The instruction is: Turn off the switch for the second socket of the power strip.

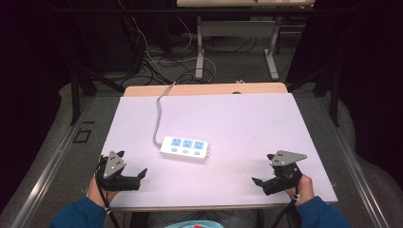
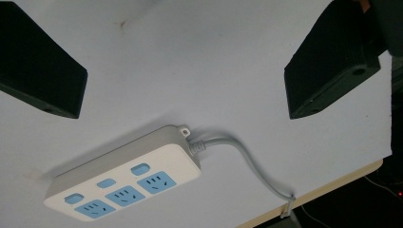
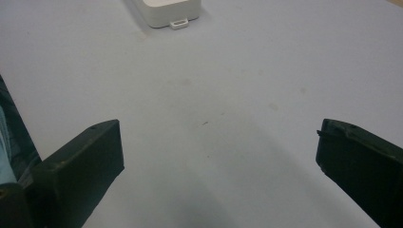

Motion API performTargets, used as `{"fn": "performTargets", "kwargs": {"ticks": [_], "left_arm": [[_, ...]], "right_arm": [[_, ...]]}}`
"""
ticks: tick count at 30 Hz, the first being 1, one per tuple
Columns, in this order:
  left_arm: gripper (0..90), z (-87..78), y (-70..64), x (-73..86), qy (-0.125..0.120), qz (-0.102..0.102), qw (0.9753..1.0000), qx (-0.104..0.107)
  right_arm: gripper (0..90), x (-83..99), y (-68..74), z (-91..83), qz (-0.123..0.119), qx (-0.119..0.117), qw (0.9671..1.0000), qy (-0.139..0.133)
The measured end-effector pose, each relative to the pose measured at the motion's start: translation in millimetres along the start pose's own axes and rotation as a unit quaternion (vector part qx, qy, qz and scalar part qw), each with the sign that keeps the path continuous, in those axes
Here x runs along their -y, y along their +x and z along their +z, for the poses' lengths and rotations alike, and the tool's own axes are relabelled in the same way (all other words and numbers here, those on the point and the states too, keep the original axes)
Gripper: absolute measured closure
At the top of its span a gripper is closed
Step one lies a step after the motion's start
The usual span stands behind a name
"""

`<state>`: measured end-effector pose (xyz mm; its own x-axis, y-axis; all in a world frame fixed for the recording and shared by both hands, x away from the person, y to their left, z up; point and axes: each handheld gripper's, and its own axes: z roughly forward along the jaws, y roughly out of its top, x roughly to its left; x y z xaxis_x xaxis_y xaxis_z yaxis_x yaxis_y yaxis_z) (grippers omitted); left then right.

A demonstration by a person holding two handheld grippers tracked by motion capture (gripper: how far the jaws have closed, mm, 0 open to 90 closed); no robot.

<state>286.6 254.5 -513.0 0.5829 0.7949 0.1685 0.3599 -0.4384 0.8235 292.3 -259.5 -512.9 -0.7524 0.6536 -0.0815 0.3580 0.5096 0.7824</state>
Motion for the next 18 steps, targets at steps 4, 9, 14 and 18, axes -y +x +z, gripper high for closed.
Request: {"fn": "performTargets", "kwargs": {"ticks": [4,9,14,18], "left_arm": [[0.6,-1.2,1.1,-0.5,0.0,0.006,0.9999,-0.008],[0.8,-1.3,0.9,-0.9,0.001,-0.001,1.0,-0.004],[0.9,-2.1,1.5,-1.9,0.001,0.001,1.0,-0.01],[0.9,-2.3,2.4,-3.2,0.001,0.001,0.9999,-0.012]], "right_arm": [[1.3,-0.2,0.3,0.0,0.0,0.0,1.0,0.0],[1.3,-0.1,0.2,0.4,0.001,0.001,1.0,0.003],[1.4,-0.3,0.2,0.1,0.0,-0.001,1.0,0.006],[1.4,-0.1,0.2,0.4,0.001,0.001,1.0,0.002]]}}
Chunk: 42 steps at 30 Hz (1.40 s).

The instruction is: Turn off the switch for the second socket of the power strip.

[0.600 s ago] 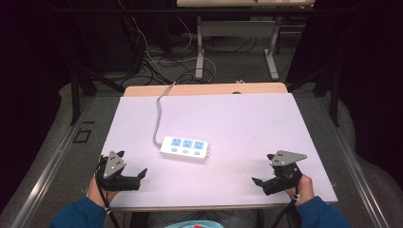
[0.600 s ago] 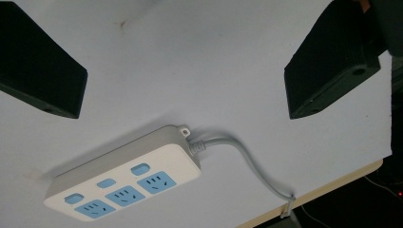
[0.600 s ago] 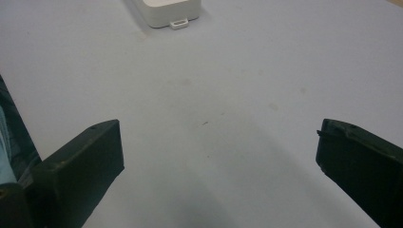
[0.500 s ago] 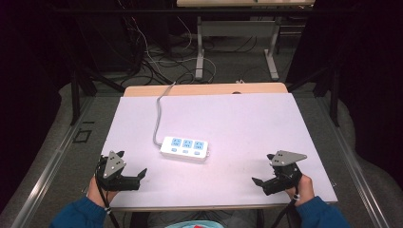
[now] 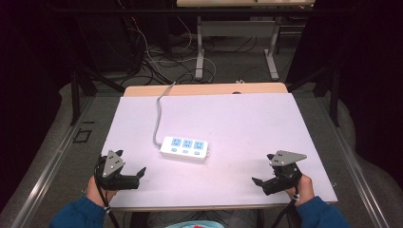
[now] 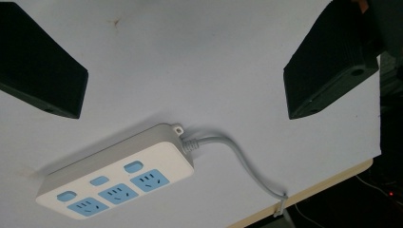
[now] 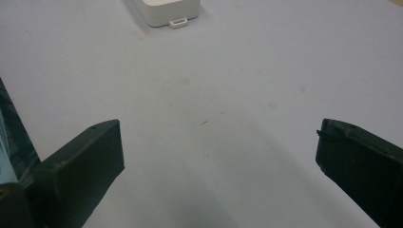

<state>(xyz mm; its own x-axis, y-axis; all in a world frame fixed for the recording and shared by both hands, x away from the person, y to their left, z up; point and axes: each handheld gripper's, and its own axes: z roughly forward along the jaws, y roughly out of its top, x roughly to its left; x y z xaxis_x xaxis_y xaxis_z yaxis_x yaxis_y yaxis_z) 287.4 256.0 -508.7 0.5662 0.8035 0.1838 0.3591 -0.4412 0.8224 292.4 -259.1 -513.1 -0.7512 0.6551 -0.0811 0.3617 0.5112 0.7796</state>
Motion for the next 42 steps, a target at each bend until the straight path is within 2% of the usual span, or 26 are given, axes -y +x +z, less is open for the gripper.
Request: {"fn": "performTargets", "kwargs": {"ticks": [1,6,8,11,12,13,17,20,24,29,42], "left_arm": [[0.9,0.4,0.3,-0.2,-0.003,0.002,1.0,-0.005],[0.9,0.3,0.5,-1.8,0.002,-0.004,1.0,-0.002],[1.0,0.8,1.2,-2.5,-0.001,0.001,1.0,-0.007],[1.0,0.8,0.8,-4.0,0.001,-0.004,1.0,-0.005],[1.0,0.3,2.1,-4.9,0.002,0.004,1.0,-0.008],[1.0,0.7,1.2,-5.2,0.002,-0.004,1.0,-0.004],[1.0,1.3,1.6,-8.0,0.002,0.002,1.0,-0.008],[0.9,2.0,0.9,-10.0,0.003,-0.003,1.0,-0.005],[0.9,2.7,1.9,-13.1,-0.001,0.004,0.9999,-0.011],[0.9,5.1,1.3,-15.9,-0.004,0.003,0.9999,-0.012],[0.9,13.4,-2.1,-27.0,-0.006,0.013,0.9999,-0.007]], "right_arm": [[1.4,0.0,0.2,0.1,0.0,0.001,1.0,-0.001],[1.4,-0.1,-0.1,0.2,0.0,-0.001,1.0,0.001],[1.5,-0.2,-0.1,0.1,-0.001,-0.002,1.0,0.003],[1.4,-0.5,-0.2,-0.4,-0.001,-0.003,1.0,0.007],[1.5,-0.3,0.0,0.1,-0.001,-0.002,1.0,0.003],[1.4,-0.5,-0.2,-0.4,-0.001,-0.003,1.0,0.008],[1.5,-0.2,0.4,0.3,0.002,-0.004,1.0,0.004],[1.5,-0.2,0.3,0.3,0.001,-0.003,1.0,0.005],[1.5,-0.1,0.3,0.5,0.002,0.0,1.0,0.003],[1.6,-0.1,0.2,0.5,0.001,-0.001,1.0,0.004],[1.7,-0.2,-0.2,1.2,-0.001,0.0,1.0,0.004]]}}
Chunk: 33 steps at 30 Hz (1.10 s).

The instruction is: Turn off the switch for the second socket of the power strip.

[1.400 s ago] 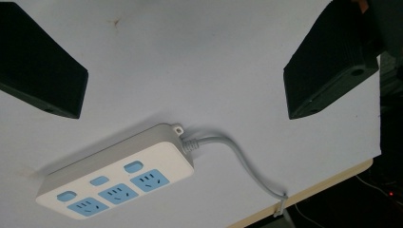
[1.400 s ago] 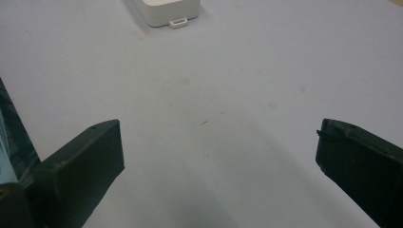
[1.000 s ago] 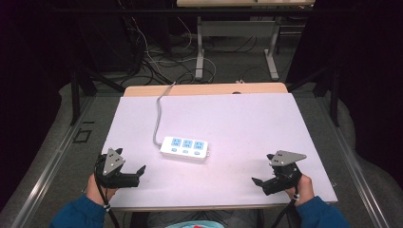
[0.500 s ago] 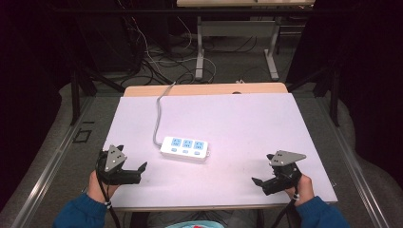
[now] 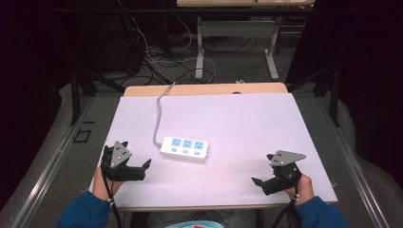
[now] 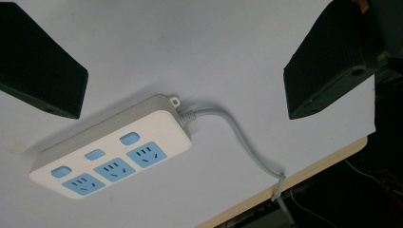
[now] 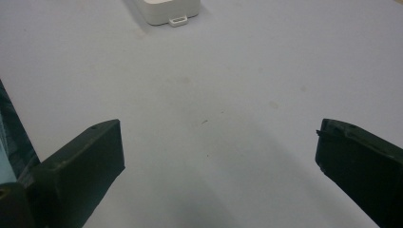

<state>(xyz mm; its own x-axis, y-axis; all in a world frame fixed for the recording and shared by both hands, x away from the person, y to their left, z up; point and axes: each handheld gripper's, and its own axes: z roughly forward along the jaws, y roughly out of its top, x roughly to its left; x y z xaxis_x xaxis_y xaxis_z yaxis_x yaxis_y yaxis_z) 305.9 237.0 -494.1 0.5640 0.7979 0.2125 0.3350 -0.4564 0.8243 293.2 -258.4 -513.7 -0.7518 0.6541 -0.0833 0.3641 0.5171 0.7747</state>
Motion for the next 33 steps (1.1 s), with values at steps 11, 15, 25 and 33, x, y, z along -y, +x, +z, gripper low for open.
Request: {"fn": "performTargets", "kwargs": {"ticks": [11,15,25,33], "left_arm": [[0.9,5.2,0.2,-7.1,-0.007,0.005,1.0,-0.001],[0.9,7.3,-0.8,-9.5,-0.008,0.006,0.9999,0.001],[1.1,13.9,-3.8,-14.7,-0.011,0.01,0.9999,0.006],[1.0,19.4,-5.5,-18.8,-0.008,0.014,0.9998,0.011]], "right_arm": [[1.7,0.1,0.1,0.6,0.0,0.001,1.0,-0.002],[1.7,0.1,0.2,0.5,0.0,0.002,1.0,-0.001],[1.8,0.1,0.2,0.8,-0.001,0.002,1.0,-0.001],[1.8,0.1,0.3,0.9,0.0,0.001,1.0,-0.001]]}}
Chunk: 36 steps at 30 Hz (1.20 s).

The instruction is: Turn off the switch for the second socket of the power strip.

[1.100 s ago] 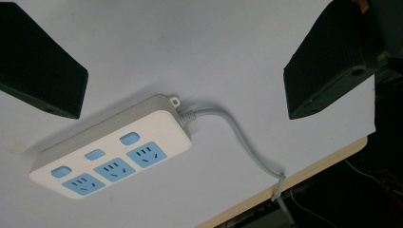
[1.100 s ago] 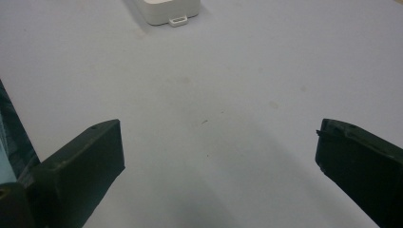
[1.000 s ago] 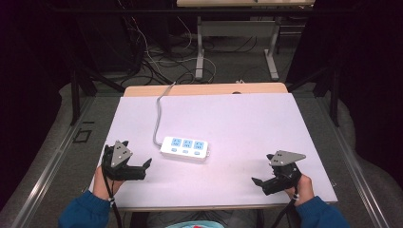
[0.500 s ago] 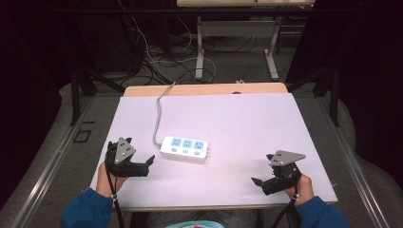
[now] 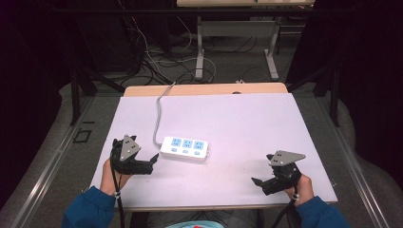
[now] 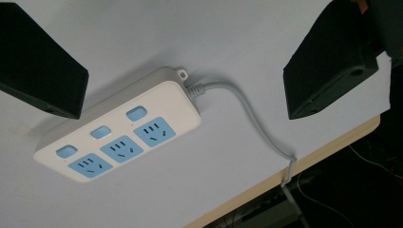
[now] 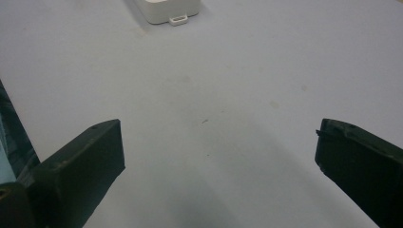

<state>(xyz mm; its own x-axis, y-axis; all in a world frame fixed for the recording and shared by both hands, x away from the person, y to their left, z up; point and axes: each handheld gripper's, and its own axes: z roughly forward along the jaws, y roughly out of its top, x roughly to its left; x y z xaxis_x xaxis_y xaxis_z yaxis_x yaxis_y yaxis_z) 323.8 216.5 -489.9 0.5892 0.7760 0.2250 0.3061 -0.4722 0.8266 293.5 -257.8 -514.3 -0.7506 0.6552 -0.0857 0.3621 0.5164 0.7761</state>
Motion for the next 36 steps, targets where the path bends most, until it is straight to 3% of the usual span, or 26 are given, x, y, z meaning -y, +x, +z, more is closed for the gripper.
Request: {"fn": "performTargets", "kwargs": {"ticks": [18,20,21,22,36], "left_arm": [[0.6,13.6,-2.8,-8.0,0.004,0.007,0.9999,0.011],[0.4,15.8,-3.8,-8.5,0.003,0.0,0.9999,0.013],[0.4,16.4,-2.7,-9.4,0.004,0.009,0.9999,0.011],[0.4,17.8,-3.9,-9.4,0.003,0.001,0.9999,0.015],[0.1,30.3,-5.8,-14.9,0.007,0.001,0.9997,0.025]], "right_arm": [[1.9,0.0,-0.8,0.3,-0.006,-0.004,1.0,0.0],[1.9,-0.2,-1.0,-0.2,-0.006,-0.006,1.0,0.005],[1.9,-0.2,-1.0,-0.2,-0.006,-0.006,1.0,0.005],[1.9,-0.3,-1.0,-0.2,-0.006,-0.006,1.0,0.005],[1.9,-0.1,-1.0,0.1,-0.006,-0.005,1.0,0.003]]}}
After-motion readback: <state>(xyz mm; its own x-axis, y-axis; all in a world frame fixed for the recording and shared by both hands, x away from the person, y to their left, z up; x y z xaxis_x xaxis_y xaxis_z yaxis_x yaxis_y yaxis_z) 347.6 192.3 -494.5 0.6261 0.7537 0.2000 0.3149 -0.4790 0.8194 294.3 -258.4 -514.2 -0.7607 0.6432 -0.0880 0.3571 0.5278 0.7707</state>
